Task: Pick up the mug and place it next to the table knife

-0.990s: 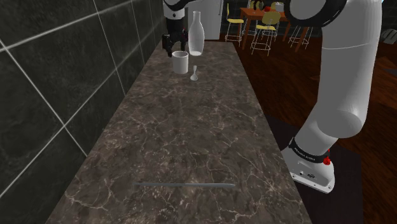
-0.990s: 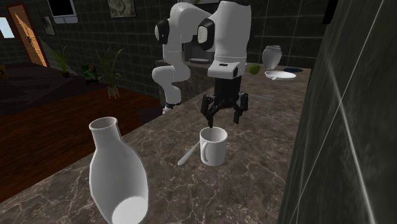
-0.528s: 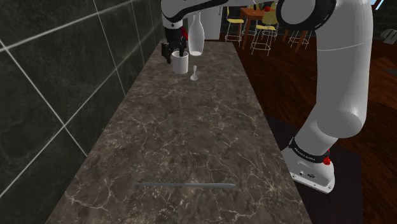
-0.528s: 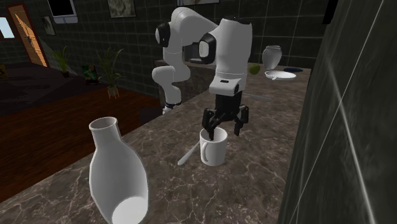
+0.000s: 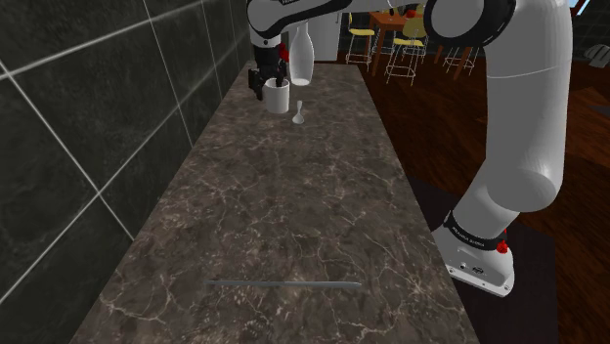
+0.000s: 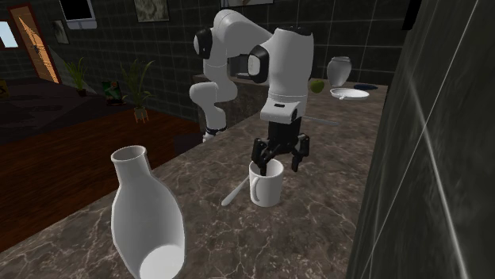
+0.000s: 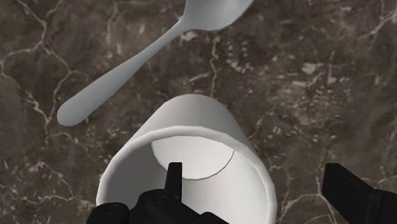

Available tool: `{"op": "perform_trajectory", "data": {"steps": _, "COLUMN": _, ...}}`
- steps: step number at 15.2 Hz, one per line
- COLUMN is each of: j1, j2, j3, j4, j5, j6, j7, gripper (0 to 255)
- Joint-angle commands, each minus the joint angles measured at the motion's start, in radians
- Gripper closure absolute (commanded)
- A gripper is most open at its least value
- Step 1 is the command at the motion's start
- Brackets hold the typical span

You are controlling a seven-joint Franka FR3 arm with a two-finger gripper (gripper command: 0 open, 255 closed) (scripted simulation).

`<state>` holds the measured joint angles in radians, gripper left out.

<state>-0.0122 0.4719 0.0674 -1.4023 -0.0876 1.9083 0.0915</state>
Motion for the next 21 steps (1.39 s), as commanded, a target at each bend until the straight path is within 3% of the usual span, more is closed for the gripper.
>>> {"op": "perform_trajectory", "data": {"steps": 1, "j1": 0.000, "j2": 0.000, "j3": 0.000, "j4": 0.000, "j5": 0.000, "j6": 0.000, "j7": 0.000, "gripper": 255}}
{"op": "perform_trajectory", "data": {"steps": 10, "j1": 0.000, "j2": 0.000, "j3": 0.000, "j4": 0.000, "j5": 0.000, "j6": 0.000, "j7": 0.000, "gripper": 255}}
{"op": "perform_trajectory", "data": {"steps": 21, "j1": 0.003, "j2": -0.004, "j3": 0.001, "j4": 0.141, "j5": 0.003, "j6": -0.145, "j7": -0.009, "gripper": 255}}
